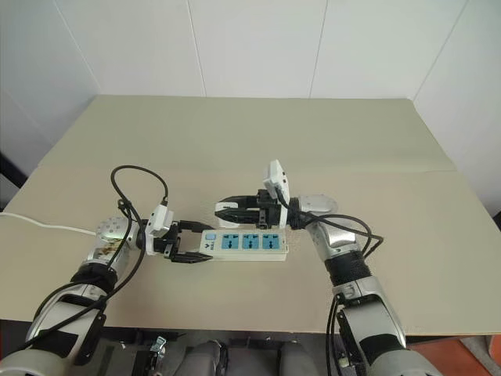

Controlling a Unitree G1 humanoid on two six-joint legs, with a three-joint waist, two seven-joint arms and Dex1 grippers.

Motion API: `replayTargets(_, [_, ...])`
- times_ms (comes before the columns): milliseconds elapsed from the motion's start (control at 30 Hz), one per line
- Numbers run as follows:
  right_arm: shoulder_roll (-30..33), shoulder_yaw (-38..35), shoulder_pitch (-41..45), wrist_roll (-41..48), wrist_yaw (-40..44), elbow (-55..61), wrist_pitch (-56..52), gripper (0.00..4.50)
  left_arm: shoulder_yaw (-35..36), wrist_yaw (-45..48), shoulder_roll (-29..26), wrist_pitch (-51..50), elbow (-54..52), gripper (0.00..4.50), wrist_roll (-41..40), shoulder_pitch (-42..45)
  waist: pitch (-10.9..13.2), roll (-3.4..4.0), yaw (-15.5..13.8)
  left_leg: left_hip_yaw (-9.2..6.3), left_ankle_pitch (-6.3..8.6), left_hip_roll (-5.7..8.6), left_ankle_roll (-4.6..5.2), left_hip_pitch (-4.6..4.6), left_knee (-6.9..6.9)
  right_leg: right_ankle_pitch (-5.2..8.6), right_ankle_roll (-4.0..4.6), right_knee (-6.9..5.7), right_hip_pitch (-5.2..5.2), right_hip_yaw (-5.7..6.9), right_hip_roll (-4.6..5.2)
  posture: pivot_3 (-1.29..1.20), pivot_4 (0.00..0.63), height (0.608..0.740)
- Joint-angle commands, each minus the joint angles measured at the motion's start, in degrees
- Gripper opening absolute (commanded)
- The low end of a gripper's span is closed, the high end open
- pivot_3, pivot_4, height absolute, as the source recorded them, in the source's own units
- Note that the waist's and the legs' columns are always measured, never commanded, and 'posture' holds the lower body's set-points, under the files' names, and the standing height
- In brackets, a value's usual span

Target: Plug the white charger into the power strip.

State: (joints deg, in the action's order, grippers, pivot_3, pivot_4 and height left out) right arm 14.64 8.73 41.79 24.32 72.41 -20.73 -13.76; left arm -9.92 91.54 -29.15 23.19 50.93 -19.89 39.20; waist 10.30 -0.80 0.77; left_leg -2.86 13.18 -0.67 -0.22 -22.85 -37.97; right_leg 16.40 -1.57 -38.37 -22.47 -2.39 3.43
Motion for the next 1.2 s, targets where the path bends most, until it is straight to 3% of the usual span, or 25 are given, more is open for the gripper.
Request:
replayTargets(33, [-0.5, -0.6, 0.3, -0.1, 0.5, 0.6, 1.7, 1.18, -1.9, 1.0, -0.1, -0.5, 0.1, 3.22, 1.4, -0.7, 0.0, 0.0, 0.0, 0.0, 0.0, 0.0, 0.0, 0.0, 0.0, 0.0, 0.0, -0.01, 0.0, 0.0, 0.0, 0.0, 0.15, 0.74])
replayTargets(1200, [-3.4, -0.5, -0.1, -3.6, 1.4, -5.7, 6.6, 1.18, -1.3, 1.0, -0.2, 0.3, 1.9, 3.22, 1.7, -0.2, 0.0, 0.01, 0.1, -0.01, 0.0, -0.01, 0.0, 0.05, 0.0, 0.0, 0.0, -0.08, 0.0, 0.0, -0.02, 0.0, 0.15, 0.74])
